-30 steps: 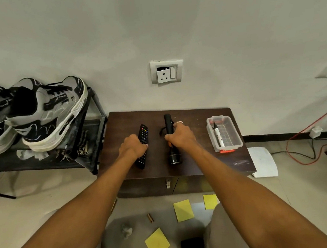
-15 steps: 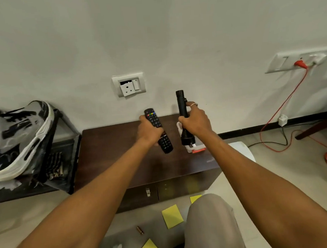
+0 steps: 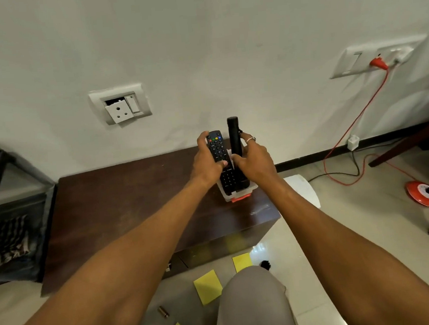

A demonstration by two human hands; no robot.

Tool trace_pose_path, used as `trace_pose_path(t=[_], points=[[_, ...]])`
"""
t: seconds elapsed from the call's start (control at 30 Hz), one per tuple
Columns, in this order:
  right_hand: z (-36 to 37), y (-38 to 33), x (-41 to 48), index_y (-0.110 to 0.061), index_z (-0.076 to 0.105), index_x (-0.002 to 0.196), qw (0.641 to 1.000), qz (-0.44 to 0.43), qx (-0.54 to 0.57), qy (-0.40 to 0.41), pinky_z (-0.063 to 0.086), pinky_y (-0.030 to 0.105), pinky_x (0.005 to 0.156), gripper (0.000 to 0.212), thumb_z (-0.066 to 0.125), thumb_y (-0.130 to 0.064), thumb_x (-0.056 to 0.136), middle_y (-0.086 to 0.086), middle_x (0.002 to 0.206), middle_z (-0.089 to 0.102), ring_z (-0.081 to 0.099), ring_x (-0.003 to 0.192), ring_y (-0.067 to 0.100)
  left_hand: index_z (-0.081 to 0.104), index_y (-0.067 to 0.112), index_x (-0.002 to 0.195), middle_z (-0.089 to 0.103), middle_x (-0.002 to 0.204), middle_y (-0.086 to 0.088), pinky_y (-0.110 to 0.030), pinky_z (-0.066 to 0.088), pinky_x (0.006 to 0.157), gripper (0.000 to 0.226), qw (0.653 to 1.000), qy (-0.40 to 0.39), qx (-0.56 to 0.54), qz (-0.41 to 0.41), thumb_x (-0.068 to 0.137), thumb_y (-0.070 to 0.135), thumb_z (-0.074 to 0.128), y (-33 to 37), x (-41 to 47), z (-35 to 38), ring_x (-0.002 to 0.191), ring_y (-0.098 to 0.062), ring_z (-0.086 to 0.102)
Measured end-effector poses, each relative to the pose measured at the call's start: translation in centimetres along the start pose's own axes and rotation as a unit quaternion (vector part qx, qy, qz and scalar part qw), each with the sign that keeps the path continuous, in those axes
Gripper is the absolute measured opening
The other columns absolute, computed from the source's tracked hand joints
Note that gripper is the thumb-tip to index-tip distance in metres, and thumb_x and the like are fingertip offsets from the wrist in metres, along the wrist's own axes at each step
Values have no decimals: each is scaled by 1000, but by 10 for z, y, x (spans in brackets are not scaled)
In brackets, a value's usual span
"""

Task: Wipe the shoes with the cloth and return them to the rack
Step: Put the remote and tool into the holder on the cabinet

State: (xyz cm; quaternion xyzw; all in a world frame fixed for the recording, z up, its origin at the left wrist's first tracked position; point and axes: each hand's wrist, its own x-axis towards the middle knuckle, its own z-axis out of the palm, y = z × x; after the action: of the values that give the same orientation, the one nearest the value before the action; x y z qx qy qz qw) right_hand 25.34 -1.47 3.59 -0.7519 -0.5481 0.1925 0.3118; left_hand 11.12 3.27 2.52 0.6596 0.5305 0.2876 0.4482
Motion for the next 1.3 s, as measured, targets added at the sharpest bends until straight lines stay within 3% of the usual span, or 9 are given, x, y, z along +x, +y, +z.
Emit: trace_pose_path(t=[0.1, 0.27, 0.43, 0.63, 0.8, 1.0, 1.1, 1.2, 1.3], points=[[5, 6, 7, -26, 38, 152, 999, -5, -30, -14, 55, 36, 82, 62, 66, -26, 96, 5, 113, 71, 69, 100, 26, 13, 27, 158, 54, 142, -8, -29, 48, 93, 100, 1000, 0, 2, -12, 85, 0, 76, -8, 1, 2, 121, -23, 60], [14, 8, 13, -25, 39, 152, 999, 8, -47, -16, 58, 45, 89, 60, 64, -25, 97, 7, 118, 70, 67, 106, 28, 13, 29, 160, 55, 146, -1, -48, 28, 109, 97, 993, 18, 113, -39, 88, 24, 77, -17, 3, 5, 138, -33, 37], [24, 10, 10, -19, 48, 147, 997, 19, -73, -20, 54, 51, 97, 57, 67, -21, 93, 9, 128, 66, 59, 120, 34, 29, 21, 157, 55, 143, -7, -35, 31, 100, 90, 995, 4, 102, -17, 84, 23, 82, -28, 11, 7, 134, -34, 40], [24, 14, 9, -15, 59, 137, 998, 36, -58, -9, 51, 45, 102, 48, 73, -22, 92, 10, 134, 61, 57, 124, 30, 42, 16, 152, 49, 145, -9, -43, 37, 111, 78, 990, 25, 138, -27, 85, 28, 81, -28, 9, 9, 135, -33, 41], [12, 21, 9, -10, 65, 131, 996, 76, -39, -24, 50, 33, 93, 45, 76, -23, 90, 13, 130, 66, 64, 118, 28, 49, 15, 142, 51, 135, -6, -41, 48, 100, 62, 992, 34, 112, -47, 90, 36, 75, -28, 0, 11, 120, -25, 57], [2, 30, -7, -11, 72, 120, 991, 132, 6, -11, 54, 32, 88, 34, 69, -33, 95, 9, 111, 74, 69, 101, 24, 49, 6, 139, 67, 100, -5, -30, 55, 50, 44, 982, -33, -97, -159, 102, 24, 62, -33, -28, 12, 63, -16, 66], [2, 28, -13, -16, 75, 101, 988, 152, -2, 11, 56, 33, 77, 22, 64, -34, 94, 1, 91, 70, 66, 85, 20, 54, 6, 135, 69, 93, -1, -31, 58, 54, 34, 964, -53, -171, -198, 103, 14, 59, -35, -38, 12, 55, -10, 68], [3, 27, -17, -17, 76, 97, 988, 150, -5, 20, 50, 28, 67, 18, 67, -32, 95, 0, 85, 69, 63, 76, 18, 56, 6, 135, 71, 93, -2, -31, 61, 57, 32, 956, -49, -201, -210, 103, 8, 58, -37, -38, 11, 55, -8, 69], [5, 31, -15, -7, 78, 94, 989, 146, 17, 23, 59, 36, 69, 17, 69, -22, 94, 5, 89, 76, 67, 74, 18, 57, 5, 135, 72, 100, -7, -29, 61, 54, 33, 954, -30, -207, -214, 102, 7, 59, -39, -32, 14, 60, -11, 69]])
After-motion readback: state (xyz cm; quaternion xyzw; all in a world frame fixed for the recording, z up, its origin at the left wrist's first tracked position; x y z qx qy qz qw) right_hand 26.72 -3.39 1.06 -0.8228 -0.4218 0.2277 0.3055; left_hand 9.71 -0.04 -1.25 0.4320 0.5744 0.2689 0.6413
